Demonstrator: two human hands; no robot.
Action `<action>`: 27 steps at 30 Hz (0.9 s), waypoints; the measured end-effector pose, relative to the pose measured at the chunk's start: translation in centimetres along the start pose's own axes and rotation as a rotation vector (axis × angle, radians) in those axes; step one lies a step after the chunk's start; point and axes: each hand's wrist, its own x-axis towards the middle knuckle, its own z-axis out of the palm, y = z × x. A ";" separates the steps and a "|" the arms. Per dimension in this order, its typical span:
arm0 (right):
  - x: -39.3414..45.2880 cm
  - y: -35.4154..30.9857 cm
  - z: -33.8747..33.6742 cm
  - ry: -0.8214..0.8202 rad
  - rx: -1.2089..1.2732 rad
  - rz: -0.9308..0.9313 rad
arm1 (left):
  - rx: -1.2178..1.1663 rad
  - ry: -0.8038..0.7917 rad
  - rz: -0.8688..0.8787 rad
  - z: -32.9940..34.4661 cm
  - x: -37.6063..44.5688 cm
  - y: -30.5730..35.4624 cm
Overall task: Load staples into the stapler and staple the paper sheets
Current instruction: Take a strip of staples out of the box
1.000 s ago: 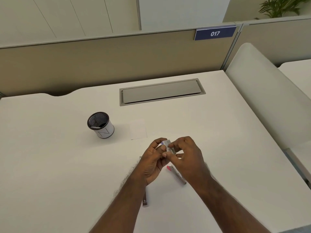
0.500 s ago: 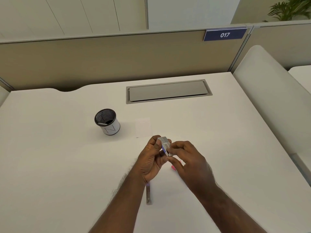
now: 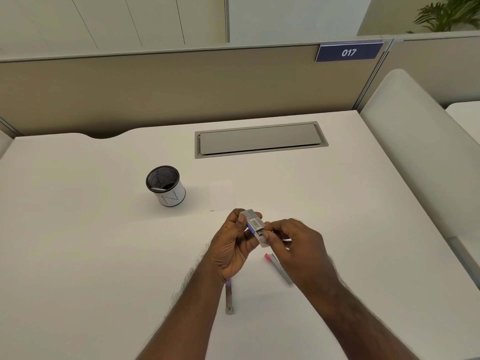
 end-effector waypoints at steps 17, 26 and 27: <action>3.4 -2.8 -2.5 -0.418 -0.508 0.112 | 0.244 -0.084 0.004 0.5 -0.2 1.3; 4.3 -2.7 -2.4 -0.511 -0.544 0.193 | 0.301 -0.069 -0.015 0.7 -0.4 1.4; 4.2 -2.6 -2.4 -0.503 -0.534 0.200 | 0.303 -0.067 -0.018 0.6 -0.3 1.3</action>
